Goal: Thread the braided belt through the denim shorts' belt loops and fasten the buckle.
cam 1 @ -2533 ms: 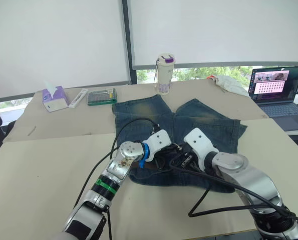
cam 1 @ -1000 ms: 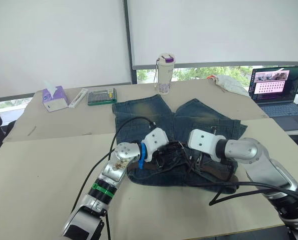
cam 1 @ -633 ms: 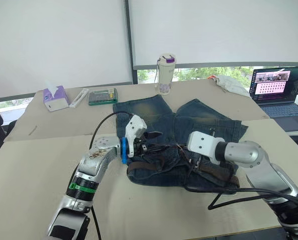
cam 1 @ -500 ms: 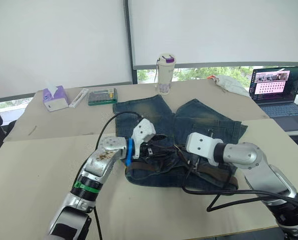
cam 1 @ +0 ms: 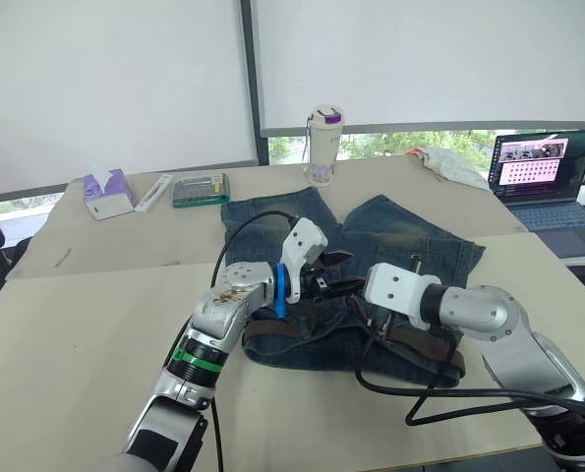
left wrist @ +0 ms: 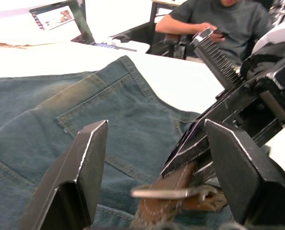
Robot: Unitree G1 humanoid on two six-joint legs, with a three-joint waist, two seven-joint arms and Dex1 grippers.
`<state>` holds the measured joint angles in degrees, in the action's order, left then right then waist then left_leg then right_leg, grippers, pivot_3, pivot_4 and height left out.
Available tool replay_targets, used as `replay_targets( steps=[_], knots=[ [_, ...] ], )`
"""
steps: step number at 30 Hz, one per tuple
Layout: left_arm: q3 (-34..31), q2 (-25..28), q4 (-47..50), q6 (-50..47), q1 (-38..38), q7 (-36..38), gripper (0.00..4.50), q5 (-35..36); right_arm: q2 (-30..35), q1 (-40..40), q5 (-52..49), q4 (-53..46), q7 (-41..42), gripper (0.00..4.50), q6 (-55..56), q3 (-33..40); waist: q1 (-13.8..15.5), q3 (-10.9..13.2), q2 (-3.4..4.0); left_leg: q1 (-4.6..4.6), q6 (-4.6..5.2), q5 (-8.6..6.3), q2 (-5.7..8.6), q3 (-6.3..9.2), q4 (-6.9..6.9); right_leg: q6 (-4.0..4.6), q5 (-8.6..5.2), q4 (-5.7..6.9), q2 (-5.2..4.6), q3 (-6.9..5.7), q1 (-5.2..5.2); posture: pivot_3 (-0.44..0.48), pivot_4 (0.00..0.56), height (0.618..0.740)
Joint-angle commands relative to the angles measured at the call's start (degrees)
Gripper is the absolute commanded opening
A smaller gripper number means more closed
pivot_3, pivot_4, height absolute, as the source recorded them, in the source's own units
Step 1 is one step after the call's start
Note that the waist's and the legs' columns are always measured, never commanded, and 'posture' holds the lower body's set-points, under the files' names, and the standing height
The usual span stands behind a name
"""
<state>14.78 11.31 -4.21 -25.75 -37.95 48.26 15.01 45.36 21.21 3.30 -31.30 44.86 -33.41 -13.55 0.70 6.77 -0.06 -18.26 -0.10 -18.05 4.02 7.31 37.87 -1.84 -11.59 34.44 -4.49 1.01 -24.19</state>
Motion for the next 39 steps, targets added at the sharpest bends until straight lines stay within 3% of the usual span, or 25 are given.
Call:
replay_targets(
  steps=[1, 8, 17, 22, 27, 30, 36, 39],
  knots=[
    [3.1, 1.9, -0.2, 1.9, 2.3, 1.0, 3.38, -3.2, -0.5, 0.4, -0.2, -4.9, -1.8, 0.0, -0.4, 4.1, 0.0, 0.0, 0.01, 0.01, 0.0, 0.0, 0.0, -0.01, 0.0, 0.0, 0.0, 0.0, 0.0, 0.02, -0.01, 0.0, 0.15, 0.74],
    [4.3, 4.5, -4.9, 4.4, 4.1, -0.3, 3.38, -7.0, 0.0, -2.2, -1.0, -5.8, -2.2, 0.0, -0.9, 7.4, 0.0, 0.0, 0.01, 0.0, 0.0, 0.0, 0.02, 0.0, 0.0, 0.0, 0.0, 0.0, 0.01, 0.01, 0.01, 0.0, 0.15, 0.74],
    [-0.8, 3.8, -0.5, 3.1, 5.6, -0.7, 3.38, -1.8, 0.0, -3.9, -1.3, -5.7, -1.8, 0.0, 0.1, 8.3, 0.0, 0.0, 0.01, 0.01, 0.01, 0.0, -0.01, -0.01, 0.0, 0.0, 0.0, 0.02, 0.02, 0.02, -0.01, 0.0, 0.15, 0.74],
    [-2.9, 2.7, -1.4, 0.3, 4.7, -5.8, 3.38, -2.3, 1.0, -4.5, -1.1, -4.8, -1.3, 0.0, 1.5, 8.1, 0.1, 0.0, 0.0, 0.01, 0.01, 0.0, 0.0, 0.0, 0.0, -0.01, 0.0, 0.02, -0.01, 0.01, 0.02, 0.0, 0.15, 0.74],
    [-1.8, 1.5, 2.9, -2.0, 6.0, -5.6, 3.38, -0.6, -1.0, -2.7, 1.2, -2.5, -2.7, 0.0, 3.1, 3.1, 0.0, 0.0, 0.01, 0.03, 0.01, 0.0, 0.0, -0.02, 0.0, -0.01, 0.0, 0.02, 0.0, 0.02, 0.03, 0.0, 0.15, 0.74],
    [-2.8, 0.8, 5.9, -6.9, 6.7, -5.2, 3.38, 2.7, -4.9, -0.1, 6.8, 3.5, -4.7, 0.0, 7.4, -4.9, -0.3, 0.0, -0.01, 0.06, 0.0, 0.0, -0.01, -0.04, -0.01, 0.0, 0.0, 0.05, 0.05, 0.03, 0.01, 0.0, 0.15, 0.74],
    [-12.3, 1.1, 6.3, -19.5, 3.7, -6.7, 3.38, 12.2, -9.0, 1.3, 13.7, 14.3, -6.8, 0.0, 15.7, -11.8, -0.1, 0.0, -0.01, 0.06, -0.03, 0.01, 0.01, -0.02, -0.01, 0.0, 0.0, 0.14, 0.02, 0.05, -0.05, 0.0, 0.15, 0.74],
    [-14.4, 1.5, 4.8, -20.5, 2.3, -8.8, 3.38, 12.5, -9.3, 0.9, 14.7, 16.6, -6.5, 0.0, 18.9, -12.1, -0.1, 0.0, -0.02, 0.06, -0.05, 0.02, 0.01, 0.01, 0.02, 0.0, 0.0, 0.13, -0.02, 0.02, -0.04, 0.0, 0.15, 0.74]
  ],
)
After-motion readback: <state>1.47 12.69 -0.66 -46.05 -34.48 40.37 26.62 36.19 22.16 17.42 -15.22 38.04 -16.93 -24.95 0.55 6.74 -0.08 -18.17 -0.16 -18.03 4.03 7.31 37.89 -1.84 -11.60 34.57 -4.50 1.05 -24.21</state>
